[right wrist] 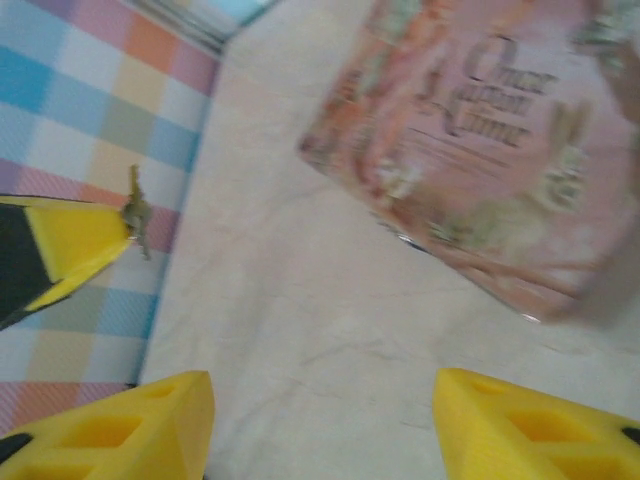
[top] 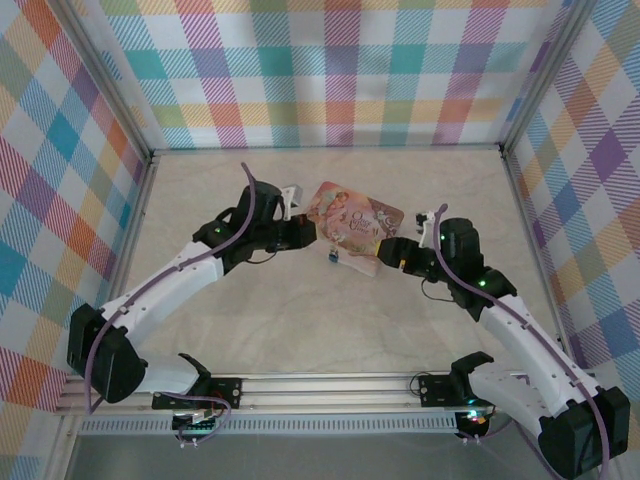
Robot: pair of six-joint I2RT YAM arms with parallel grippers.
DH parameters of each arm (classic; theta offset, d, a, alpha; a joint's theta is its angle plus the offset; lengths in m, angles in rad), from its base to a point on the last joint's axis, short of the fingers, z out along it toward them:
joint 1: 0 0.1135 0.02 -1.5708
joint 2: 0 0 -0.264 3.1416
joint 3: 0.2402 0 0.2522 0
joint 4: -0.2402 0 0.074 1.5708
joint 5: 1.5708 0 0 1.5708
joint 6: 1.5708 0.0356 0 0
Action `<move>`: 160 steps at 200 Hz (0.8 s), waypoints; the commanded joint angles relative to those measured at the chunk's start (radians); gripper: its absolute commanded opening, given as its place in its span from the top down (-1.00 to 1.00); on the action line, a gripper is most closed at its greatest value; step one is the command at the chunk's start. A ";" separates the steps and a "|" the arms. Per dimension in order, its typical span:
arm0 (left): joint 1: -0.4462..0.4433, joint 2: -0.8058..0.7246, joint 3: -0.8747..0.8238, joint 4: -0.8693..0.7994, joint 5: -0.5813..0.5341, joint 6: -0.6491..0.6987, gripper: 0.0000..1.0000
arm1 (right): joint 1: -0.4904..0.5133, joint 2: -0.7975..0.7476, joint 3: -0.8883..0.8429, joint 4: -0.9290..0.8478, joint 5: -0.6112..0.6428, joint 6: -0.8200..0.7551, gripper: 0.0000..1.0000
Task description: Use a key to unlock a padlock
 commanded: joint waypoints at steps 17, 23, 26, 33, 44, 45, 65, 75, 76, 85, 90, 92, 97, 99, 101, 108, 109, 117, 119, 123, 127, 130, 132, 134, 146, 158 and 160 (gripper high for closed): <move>-0.010 -0.060 -0.054 0.318 0.276 -0.061 1.00 | 0.008 -0.003 0.021 0.293 -0.184 0.073 -0.09; -0.011 -0.065 -0.066 0.350 0.293 -0.077 1.00 | 0.009 -0.002 0.020 0.318 -0.190 0.081 -0.07; -0.010 -0.068 -0.072 0.365 0.300 -0.086 1.00 | 0.009 -0.002 0.021 0.329 -0.191 0.085 -0.06; -0.011 -0.073 -0.088 0.402 0.314 -0.105 1.00 | 0.009 0.001 0.022 0.354 -0.198 0.092 -0.03; -0.012 -0.077 -0.108 0.465 0.341 -0.140 1.00 | 0.009 0.006 0.023 0.391 -0.209 0.105 0.04; -0.012 -0.078 -0.110 0.470 0.344 -0.144 1.00 | 0.009 0.007 0.023 0.395 -0.210 0.106 0.05; -0.012 -0.085 -0.139 0.572 0.375 -0.203 1.00 | 0.009 0.024 0.022 0.475 -0.238 0.139 0.10; -0.012 -0.092 -0.159 0.633 0.383 -0.248 1.00 | 0.009 0.032 0.018 0.523 -0.246 0.161 0.12; -0.012 -0.092 -0.160 0.639 0.383 -0.252 1.00 | 0.009 0.033 0.017 0.528 -0.247 0.164 0.13; -0.012 -0.095 -0.174 0.694 0.385 -0.290 1.00 | 0.009 0.040 0.007 0.588 -0.255 0.190 0.14; -0.012 -0.095 -0.181 0.718 0.387 -0.308 1.00 | 0.011 0.046 0.002 0.620 -0.259 0.203 0.16; -0.013 -0.095 -0.184 0.727 0.388 -0.313 1.00 | 0.011 0.048 0.000 0.632 -0.260 0.209 0.16; -0.013 -0.096 -0.186 0.745 0.389 -0.324 1.00 | 0.011 0.051 -0.004 0.659 -0.262 0.220 0.18; -0.013 -0.097 -0.187 0.749 0.389 -0.328 1.00 | 0.011 0.053 -0.005 0.668 -0.262 0.225 0.18; -0.013 -0.097 -0.187 0.753 0.388 -0.331 1.00 | 0.012 0.055 -0.006 0.679 -0.264 0.228 0.18; -0.014 -0.101 -0.190 0.763 0.387 -0.338 1.00 | 0.014 0.060 -0.010 0.709 -0.267 0.237 0.19; -0.014 -0.102 -0.190 0.764 0.387 -0.339 1.00 | 0.015 0.061 -0.009 0.712 -0.267 0.238 0.19; -0.016 -0.104 -0.192 0.776 0.388 -0.347 1.00 | 0.019 0.067 -0.009 0.732 -0.266 0.243 0.20; -0.016 -0.104 -0.193 0.778 0.388 -0.350 1.00 | 0.021 0.069 -0.008 0.736 -0.265 0.243 0.20; -0.017 -0.106 -0.193 0.783 0.387 -0.355 1.00 | 0.023 0.073 -0.006 0.743 -0.264 0.244 0.20; -0.018 -0.105 -0.194 0.791 0.388 -0.360 1.00 | 0.026 0.078 -0.004 0.746 -0.264 0.243 0.20; -0.019 -0.106 -0.193 0.798 0.390 -0.365 1.00 | 0.029 0.081 -0.002 0.753 -0.264 0.243 0.19; -0.019 -0.107 -0.195 0.802 0.391 -0.368 1.00 | 0.030 0.082 -0.001 0.752 -0.264 0.243 0.19; -0.019 -0.106 -0.195 0.804 0.390 -0.369 1.00 | 0.032 0.085 0.000 0.754 -0.263 0.243 0.18; -0.022 -0.109 -0.196 0.815 0.389 -0.380 1.00 | 0.043 0.100 0.008 0.771 -0.265 0.243 0.15; -0.024 -0.113 -0.197 0.823 0.388 -0.385 1.00 | 0.057 0.112 0.018 0.788 -0.269 0.240 0.14; -0.024 -0.113 -0.197 0.824 0.388 -0.386 1.00 | 0.059 0.114 0.019 0.790 -0.269 0.238 0.14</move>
